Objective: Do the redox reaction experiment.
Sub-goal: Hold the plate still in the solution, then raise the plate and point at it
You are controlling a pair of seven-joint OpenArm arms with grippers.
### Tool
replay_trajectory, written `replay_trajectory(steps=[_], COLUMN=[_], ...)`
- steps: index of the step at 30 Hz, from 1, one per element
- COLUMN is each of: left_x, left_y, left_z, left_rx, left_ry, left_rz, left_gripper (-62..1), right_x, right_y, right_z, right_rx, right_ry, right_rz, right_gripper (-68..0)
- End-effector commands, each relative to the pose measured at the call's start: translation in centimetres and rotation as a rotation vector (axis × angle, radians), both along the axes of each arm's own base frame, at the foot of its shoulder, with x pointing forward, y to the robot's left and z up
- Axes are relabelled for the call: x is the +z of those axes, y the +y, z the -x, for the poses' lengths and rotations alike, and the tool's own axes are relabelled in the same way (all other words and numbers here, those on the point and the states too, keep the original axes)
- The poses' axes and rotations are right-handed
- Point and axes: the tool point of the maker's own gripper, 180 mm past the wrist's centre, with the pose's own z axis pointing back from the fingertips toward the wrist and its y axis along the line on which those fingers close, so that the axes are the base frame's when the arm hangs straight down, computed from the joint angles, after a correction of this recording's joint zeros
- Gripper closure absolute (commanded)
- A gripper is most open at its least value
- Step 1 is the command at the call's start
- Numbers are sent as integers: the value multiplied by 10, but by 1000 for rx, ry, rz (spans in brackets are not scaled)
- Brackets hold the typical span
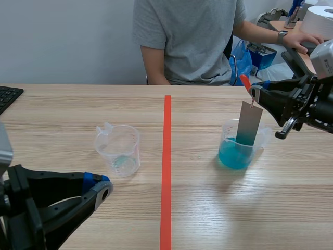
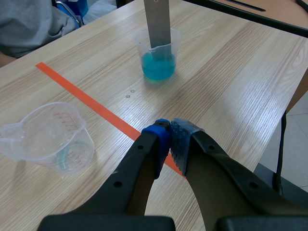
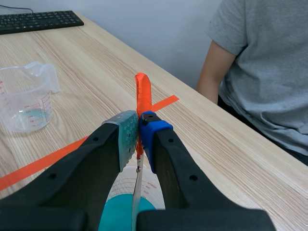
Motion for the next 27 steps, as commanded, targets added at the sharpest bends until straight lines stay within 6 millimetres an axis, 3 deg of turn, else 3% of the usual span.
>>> replay_trajectory(steps=[1, 14, 27], left_x=[7, 7, 7], left_y=[-2, -2, -1], left_z=[-1, -1, -1], left_rx=[3, 3, 3], left_ry=[-18, -17, -16], left_rz=[23, 22, 20], left_gripper=[-38, -38, -38], right_x=[26, 51, 86], right_y=[0, 17, 13], right_z=[-5, -1, 0], right_rx=[18, 74, 88], right_ry=[-67, -136, -226], right_rz=[-11, -4, 28], right_gripper=[-11, -11, -11])
